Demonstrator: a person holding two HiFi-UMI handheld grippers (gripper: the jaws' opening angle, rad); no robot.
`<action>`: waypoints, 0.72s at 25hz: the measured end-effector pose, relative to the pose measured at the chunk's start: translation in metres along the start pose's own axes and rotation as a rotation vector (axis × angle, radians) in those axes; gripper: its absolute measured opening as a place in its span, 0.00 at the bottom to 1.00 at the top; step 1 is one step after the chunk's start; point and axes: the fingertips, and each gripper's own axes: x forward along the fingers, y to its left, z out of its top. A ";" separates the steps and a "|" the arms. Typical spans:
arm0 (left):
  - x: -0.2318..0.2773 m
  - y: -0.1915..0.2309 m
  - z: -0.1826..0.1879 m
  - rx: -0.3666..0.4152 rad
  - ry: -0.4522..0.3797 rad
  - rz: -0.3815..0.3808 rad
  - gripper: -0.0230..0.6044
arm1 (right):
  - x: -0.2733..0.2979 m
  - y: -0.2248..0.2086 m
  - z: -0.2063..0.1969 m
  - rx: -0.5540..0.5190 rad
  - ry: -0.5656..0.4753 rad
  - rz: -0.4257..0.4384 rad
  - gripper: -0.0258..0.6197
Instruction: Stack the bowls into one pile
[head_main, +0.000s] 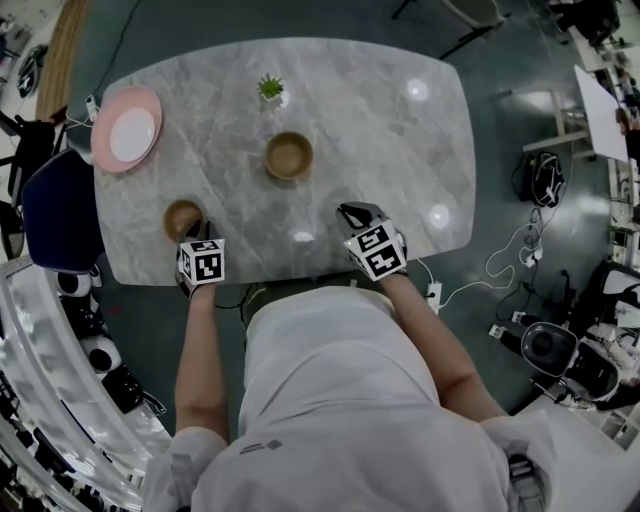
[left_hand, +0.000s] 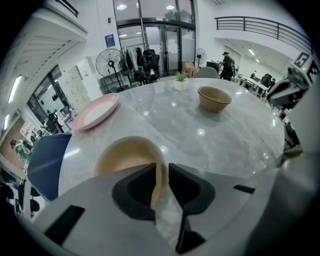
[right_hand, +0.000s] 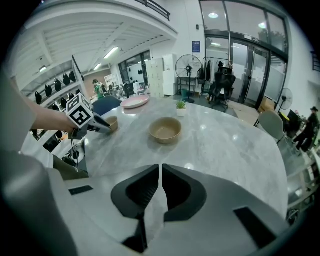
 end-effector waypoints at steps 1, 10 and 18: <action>0.000 0.000 0.000 0.003 0.001 0.000 0.16 | 0.001 -0.001 0.000 0.000 0.000 -0.002 0.09; 0.002 -0.003 -0.002 0.011 -0.002 -0.002 0.10 | -0.001 -0.001 -0.001 0.002 0.006 0.003 0.09; -0.008 -0.006 0.008 0.027 -0.020 0.045 0.08 | -0.008 -0.006 -0.007 -0.008 0.002 0.018 0.09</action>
